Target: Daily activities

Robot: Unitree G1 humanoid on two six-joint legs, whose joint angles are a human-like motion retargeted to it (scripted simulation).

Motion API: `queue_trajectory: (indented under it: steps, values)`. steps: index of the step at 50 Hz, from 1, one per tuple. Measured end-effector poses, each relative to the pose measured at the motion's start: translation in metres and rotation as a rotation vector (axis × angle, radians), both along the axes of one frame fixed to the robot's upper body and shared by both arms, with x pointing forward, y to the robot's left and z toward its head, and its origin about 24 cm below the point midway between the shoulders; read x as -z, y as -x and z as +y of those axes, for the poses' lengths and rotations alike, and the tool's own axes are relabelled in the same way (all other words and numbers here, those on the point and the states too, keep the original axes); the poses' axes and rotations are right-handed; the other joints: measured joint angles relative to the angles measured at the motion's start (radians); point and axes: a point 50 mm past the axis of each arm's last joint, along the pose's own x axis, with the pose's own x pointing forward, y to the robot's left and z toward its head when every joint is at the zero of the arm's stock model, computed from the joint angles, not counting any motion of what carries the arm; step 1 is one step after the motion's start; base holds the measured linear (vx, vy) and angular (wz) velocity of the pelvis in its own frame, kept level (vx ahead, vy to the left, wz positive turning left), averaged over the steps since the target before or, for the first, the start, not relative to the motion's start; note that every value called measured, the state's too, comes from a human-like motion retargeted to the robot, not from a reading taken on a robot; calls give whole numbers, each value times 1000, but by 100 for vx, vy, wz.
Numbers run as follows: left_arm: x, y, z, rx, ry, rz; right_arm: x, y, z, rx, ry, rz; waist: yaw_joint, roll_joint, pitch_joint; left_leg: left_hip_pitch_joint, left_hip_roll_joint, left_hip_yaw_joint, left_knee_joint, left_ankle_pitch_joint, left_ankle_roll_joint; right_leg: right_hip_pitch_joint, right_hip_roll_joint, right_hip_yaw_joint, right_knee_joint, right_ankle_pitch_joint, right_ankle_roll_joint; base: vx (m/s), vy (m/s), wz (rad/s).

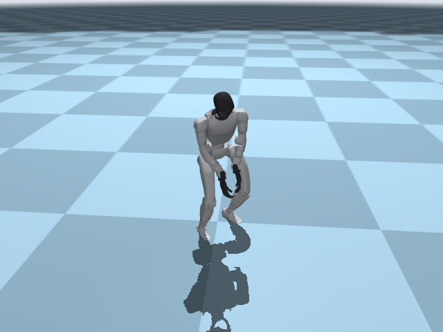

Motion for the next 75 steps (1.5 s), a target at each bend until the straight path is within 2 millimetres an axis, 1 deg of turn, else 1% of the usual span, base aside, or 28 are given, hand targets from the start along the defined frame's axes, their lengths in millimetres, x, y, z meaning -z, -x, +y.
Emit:
queue_trajectory:
  steps: [7,11,18,27,32,35,37,40,52,60,65,71,75]
  values:
    - [-13,-1,-7,43,-7,-89,-14,-9,-6,52,-59,-56,-3,15,0,-1,14,6,18,-5,-6,11,5,-10,16,-19,-14,0,-1,0]
    - [-12,3,-5,65,-22,-107,-16,-12,-12,69,-89,-64,1,20,-15,10,8,11,-13,-11,-3,20,3,-14,0,-14,-17,0,0,0]
    - [3,14,8,91,-72,-82,-14,-14,-26,78,-135,-44,18,24,-54,44,-19,20,-119,-3,-1,43,-10,-24,-56,15,-15,0,0,0]
    - [28,32,25,116,-161,-12,-4,-11,-40,60,-162,10,42,24,-103,81,-59,24,-260,39,-7,62,-30,-36,-120,52,-14,2,0,10]
    - [37,38,34,138,-217,14,-1,-12,-48,41,-163,33,57,22,-124,117,-89,21,-367,76,-12,85,-42,-46,-176,72,-16,4,0,19]
    - [44,44,38,144,-248,32,3,-9,-52,26,-148,50,61,21,-140,105,-92,21,-364,75,-15,72,-48,-45,-162,67,-18,0,0,0]
    - [45,44,42,154,-277,28,1,-12,-56,16,-134,46,71,20,-141,141,-108,19,-441,102,-16,99,-51,-55,-212,83,-19,3,0,7]
    - [50,49,48,159,-313,35,3,-10,-59,4,-108,52,73,16,-154,125,-110,21,-430,99,-19,82,-58,-53,-193,76,-21,0,0,0]
    - [67,67,80,163,-458,64,-4,-16,-73,-31,-3,27,106,3,-183,134,-124,21,-506,127,-23,85,-64,-69,-233,95,-19,0,0,0]
    - [82,85,101,150,-522,137,-12,-23,-78,-40,7,9,125,-6,-189,145,-132,22,-560,150,-26,89,-65,-77,-258,110,-16,0,0,0]
    - [87,94,109,164,-564,151,-22,-30,-80,-42,22,-21,134,-5,-191,152,-137,22,-594,164,-29,92,-65,-80,-275,117,-15,0,0,0]
    - [82,96,110,239,-634,78,-40,-41,-78,-33,52,-88,145,5,-193,163,-139,24,-637,181,-34,99,-63,-88,-299,122,-15,0,0,0]
    - [70,96,107,336,-698,-48,-52,-48,-77,-18,78,-141,154,14,-197,171,-139,24,-668,191,-38,104,-59,-95,-318,124,-16,0,0,0]
